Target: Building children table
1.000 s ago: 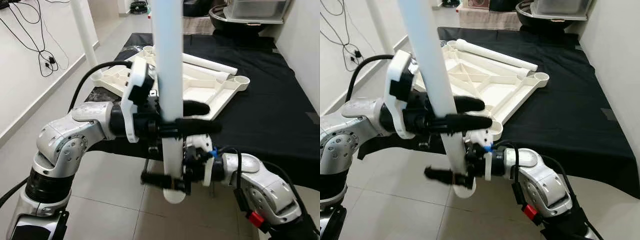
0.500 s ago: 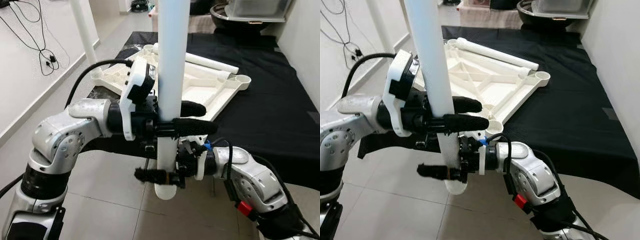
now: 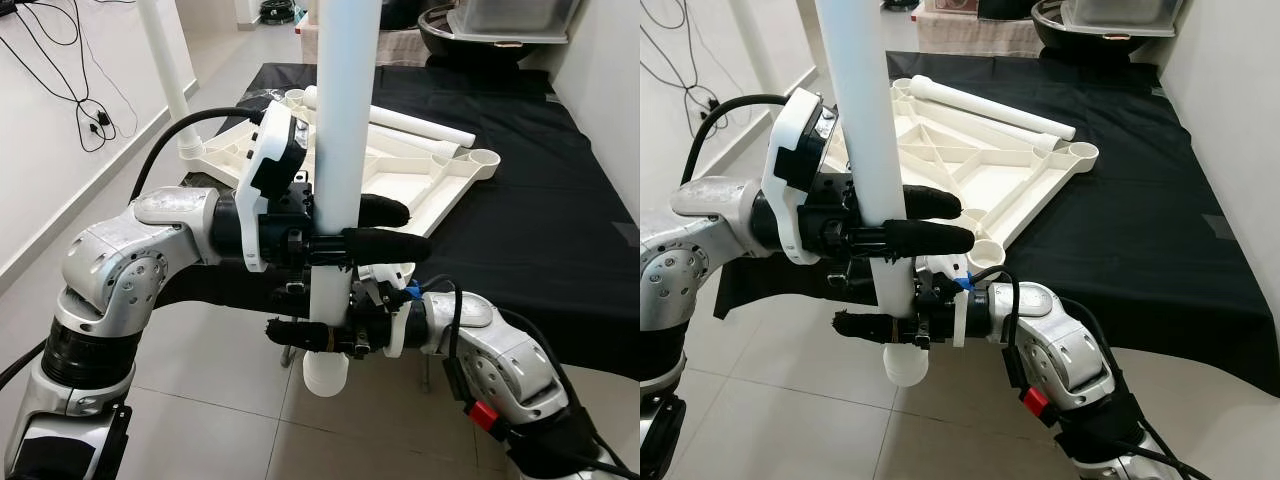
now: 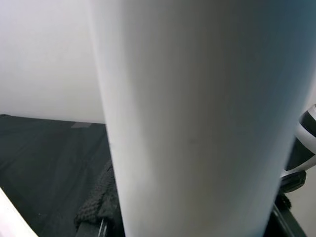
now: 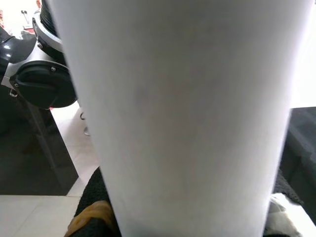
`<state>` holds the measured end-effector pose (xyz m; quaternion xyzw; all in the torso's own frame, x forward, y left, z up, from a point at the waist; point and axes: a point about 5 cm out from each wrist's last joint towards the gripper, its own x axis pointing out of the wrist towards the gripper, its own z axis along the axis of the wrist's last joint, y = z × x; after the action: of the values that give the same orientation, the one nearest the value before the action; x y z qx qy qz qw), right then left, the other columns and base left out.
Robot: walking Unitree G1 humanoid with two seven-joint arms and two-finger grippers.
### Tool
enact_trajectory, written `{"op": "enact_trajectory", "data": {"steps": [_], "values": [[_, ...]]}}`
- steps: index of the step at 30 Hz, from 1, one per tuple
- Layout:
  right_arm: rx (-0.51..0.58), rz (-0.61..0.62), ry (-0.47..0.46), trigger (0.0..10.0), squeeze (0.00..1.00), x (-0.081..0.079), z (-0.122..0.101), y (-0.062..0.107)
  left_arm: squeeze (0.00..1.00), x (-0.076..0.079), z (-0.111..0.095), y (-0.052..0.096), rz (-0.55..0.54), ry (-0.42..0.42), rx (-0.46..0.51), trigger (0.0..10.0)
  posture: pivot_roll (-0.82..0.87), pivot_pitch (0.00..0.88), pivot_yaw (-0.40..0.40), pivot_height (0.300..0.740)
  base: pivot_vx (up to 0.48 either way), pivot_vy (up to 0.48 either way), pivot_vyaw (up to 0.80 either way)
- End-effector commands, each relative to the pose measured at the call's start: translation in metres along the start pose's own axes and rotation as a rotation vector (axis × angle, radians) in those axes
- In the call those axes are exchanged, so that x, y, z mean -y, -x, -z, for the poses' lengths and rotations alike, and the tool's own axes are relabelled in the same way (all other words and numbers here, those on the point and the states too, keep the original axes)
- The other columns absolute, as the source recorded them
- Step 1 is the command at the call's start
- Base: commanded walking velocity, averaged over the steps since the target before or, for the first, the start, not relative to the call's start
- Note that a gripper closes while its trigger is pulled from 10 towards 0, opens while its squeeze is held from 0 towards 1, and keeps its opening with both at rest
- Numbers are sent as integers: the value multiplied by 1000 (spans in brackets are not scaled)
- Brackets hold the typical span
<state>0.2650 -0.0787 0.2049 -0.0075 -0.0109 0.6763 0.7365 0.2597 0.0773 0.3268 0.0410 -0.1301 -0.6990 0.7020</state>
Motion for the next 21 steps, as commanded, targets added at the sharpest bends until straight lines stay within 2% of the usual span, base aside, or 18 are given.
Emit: {"op": "enact_trajectory", "data": {"steps": [1,2,3,9,10,11,14,16,17,21], "values": [[58,-113,-10,0,0,-12,-3,-23,0,9,-14,-16,91,-56,94,0,-14,125,40,740,0,0,0],[60,-102,-5,0,0,-11,-3,-23,0,7,-15,-15,78,-62,99,0,-14,125,40,740,0,0,0],[63,-84,2,0,0,-9,-4,-22,1000,3,-16,-14,44,-65,113,10000,-14,125,40,740,0,0,0],[69,-41,18,0,0,-5,-5,-21,1000,-4,-21,-11,-17,-58,149,10000,-13,126,39,740,0,0,0],[70,-1,26,0,0,-1,-5,-19,1000,-7,-32,-4,-41,-47,210,10000,-13,127,37,740,0,0,0],[70,-1,26,0,0,-1,-5,-19,1000,-7,-32,-4,-41,-47,210,10000,-13,127,37,740,0,0,0],[73,170,48,0,0,17,-7,-5,1000,-6,-73,32,-81,-44,401,10000,-9,139,31,740,0,0,0],[56,237,52,0,0,23,-5,7,1000,2,-89,49,-81,-73,455,10000,-7,141,28,740,0,0,0],[56,237,52,0,0,23,-5,7,1000,2,-89,49,-81,-73,455,10000,-7,141,28,740,0,0,0],[18,321,56,0,0,30,1,22,1000,17,-113,72,-97,-141,512,10000,0,138,23,740,0,0,0]]}}
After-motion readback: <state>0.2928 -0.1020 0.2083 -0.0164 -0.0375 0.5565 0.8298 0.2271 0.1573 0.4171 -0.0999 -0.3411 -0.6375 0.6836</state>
